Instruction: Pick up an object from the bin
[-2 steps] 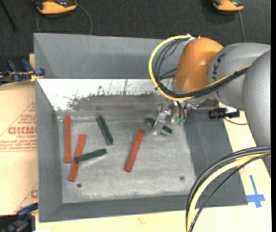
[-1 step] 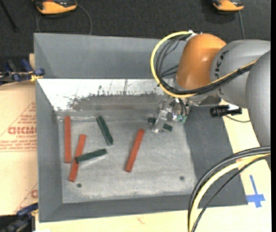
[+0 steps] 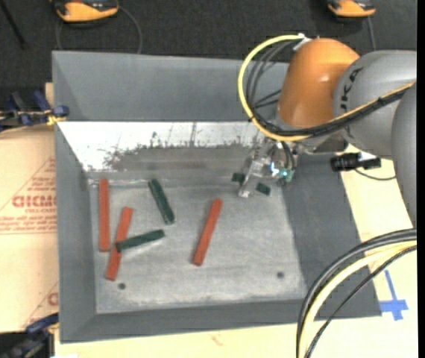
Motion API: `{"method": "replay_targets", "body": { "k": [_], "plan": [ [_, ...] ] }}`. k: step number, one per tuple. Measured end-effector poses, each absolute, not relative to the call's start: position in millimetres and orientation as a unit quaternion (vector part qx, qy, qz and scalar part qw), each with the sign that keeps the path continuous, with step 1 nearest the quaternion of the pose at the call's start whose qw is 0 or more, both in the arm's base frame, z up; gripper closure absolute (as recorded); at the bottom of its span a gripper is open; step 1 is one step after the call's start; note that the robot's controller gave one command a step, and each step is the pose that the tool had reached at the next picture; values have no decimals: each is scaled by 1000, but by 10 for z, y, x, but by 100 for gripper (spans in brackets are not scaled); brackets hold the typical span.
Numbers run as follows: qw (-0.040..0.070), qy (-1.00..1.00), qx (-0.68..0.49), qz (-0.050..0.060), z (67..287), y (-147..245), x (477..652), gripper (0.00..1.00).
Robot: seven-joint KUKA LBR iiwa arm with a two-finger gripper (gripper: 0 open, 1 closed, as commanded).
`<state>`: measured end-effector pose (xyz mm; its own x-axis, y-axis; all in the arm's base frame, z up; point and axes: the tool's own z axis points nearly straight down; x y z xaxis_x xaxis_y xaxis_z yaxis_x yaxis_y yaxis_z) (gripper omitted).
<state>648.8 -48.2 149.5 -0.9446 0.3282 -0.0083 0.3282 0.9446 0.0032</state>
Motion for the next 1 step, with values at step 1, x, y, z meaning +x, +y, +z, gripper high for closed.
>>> {"method": "replay_targets", "body": {
  "k": [1],
  "plan": [
    [5, 986, 166, 1, 1857, -486, 6509, 100]
  ]
}}
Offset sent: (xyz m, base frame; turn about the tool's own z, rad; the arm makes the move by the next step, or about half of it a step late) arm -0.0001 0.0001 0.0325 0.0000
